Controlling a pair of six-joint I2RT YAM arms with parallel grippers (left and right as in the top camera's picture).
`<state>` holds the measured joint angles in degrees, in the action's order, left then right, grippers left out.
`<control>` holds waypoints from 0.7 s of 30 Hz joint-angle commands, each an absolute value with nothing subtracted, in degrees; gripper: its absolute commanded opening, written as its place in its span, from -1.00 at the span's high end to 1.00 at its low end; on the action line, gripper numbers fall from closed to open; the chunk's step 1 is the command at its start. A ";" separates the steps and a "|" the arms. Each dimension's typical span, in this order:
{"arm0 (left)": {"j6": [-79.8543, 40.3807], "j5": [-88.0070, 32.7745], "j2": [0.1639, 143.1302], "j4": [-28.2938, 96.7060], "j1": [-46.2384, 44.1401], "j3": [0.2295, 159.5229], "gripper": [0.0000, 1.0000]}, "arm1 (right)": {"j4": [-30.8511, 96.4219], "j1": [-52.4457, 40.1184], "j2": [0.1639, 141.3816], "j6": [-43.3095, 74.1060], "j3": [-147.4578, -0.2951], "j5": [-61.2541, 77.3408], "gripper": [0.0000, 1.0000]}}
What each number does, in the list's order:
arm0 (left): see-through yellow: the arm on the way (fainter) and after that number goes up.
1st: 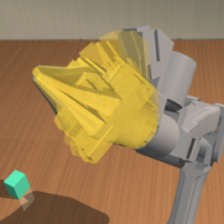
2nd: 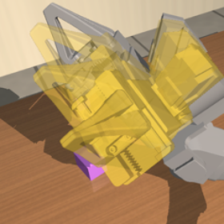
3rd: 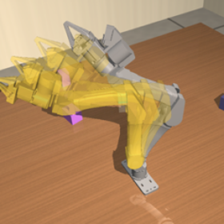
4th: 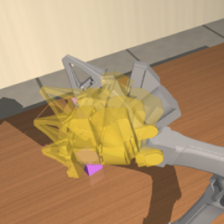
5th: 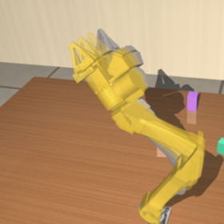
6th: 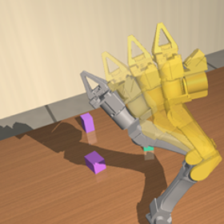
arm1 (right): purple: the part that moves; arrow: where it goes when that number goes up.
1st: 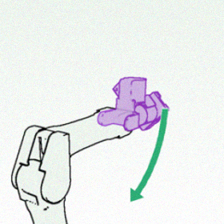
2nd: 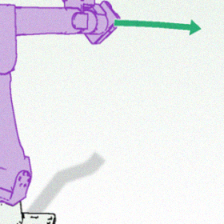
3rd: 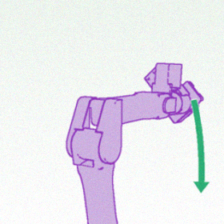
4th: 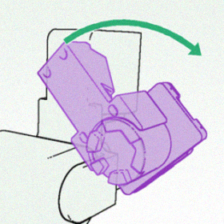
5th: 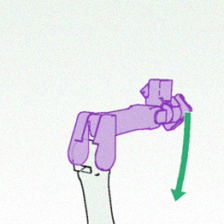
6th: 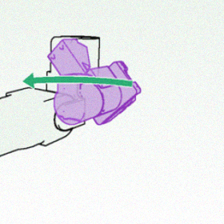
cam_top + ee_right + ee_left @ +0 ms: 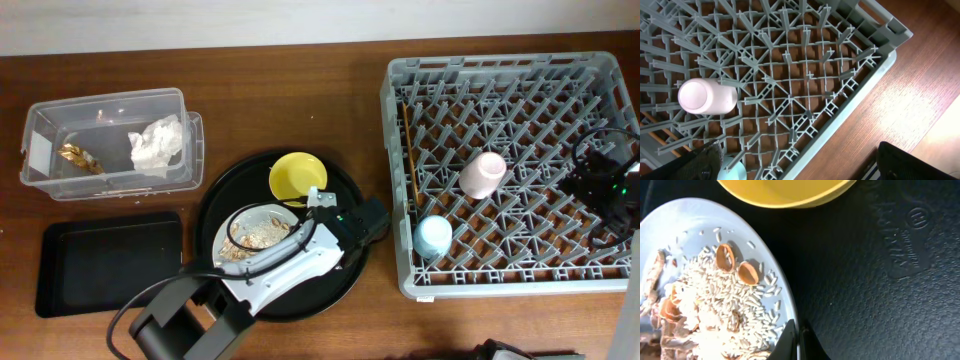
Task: Sort waste into correct bins and load items into the dishwasher rack
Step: 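Lift the plate left and tip scraps onto the small black tray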
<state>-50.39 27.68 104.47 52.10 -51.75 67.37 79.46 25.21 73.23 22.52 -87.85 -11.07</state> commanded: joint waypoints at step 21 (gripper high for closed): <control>-49.21 12.69 88.77 56.95 0.45 76.18 0.98 | 79.53 25.56 72.79 23.00 -88.07 -11.16 -0.97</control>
